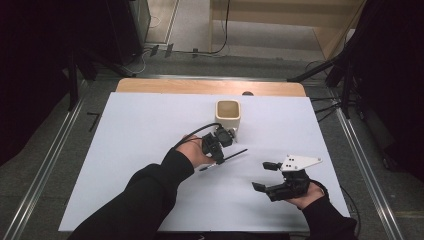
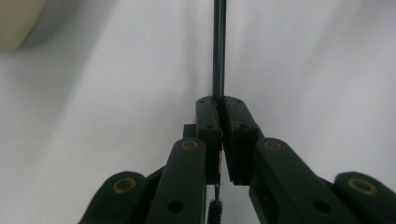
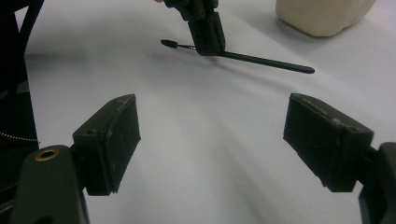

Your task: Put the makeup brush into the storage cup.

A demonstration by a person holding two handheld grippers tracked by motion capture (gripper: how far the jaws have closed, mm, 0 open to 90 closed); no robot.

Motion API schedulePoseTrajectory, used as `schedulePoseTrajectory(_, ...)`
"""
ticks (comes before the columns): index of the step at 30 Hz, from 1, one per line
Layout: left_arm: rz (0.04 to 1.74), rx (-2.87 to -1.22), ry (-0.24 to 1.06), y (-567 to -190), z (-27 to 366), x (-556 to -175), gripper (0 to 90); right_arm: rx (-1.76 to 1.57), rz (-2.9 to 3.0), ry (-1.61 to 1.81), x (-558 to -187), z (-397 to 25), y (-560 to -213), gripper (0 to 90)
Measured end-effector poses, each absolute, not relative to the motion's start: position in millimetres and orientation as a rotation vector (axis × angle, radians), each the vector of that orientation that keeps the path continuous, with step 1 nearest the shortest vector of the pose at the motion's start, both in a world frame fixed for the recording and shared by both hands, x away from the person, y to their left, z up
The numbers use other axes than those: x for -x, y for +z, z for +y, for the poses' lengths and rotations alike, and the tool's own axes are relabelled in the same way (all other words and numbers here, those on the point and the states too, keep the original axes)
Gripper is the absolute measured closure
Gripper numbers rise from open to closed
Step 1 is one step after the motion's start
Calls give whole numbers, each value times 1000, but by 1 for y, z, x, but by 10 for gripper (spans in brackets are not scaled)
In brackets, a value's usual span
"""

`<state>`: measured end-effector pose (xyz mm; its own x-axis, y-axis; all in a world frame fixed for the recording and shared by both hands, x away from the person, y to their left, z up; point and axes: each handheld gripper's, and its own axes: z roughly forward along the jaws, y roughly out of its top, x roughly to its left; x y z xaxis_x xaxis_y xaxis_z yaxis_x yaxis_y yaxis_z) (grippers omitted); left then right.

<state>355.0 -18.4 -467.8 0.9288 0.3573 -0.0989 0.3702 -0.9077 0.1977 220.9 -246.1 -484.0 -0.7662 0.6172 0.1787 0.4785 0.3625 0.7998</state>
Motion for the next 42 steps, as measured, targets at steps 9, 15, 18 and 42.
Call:
schedulePoseTrajectory(9,533,-2744,-91,-446,-5,-347,869,-997,2447,1378,-221,-247,-483,206)
schedulePoseTrajectory(15,539,-2671,-121,-432,13,-346,870,-999,2438,1401,-221,-247,-483,217)
schedulePoseTrajectory(18,546,-2626,-142,-425,21,-345,870,-999,2417,1426,-221,-248,-482,222)
schedulePoseTrajectory(42,565,-2510,-183,-414,75,-320,870,-964,2444,1504,-221,-241,-477,147)
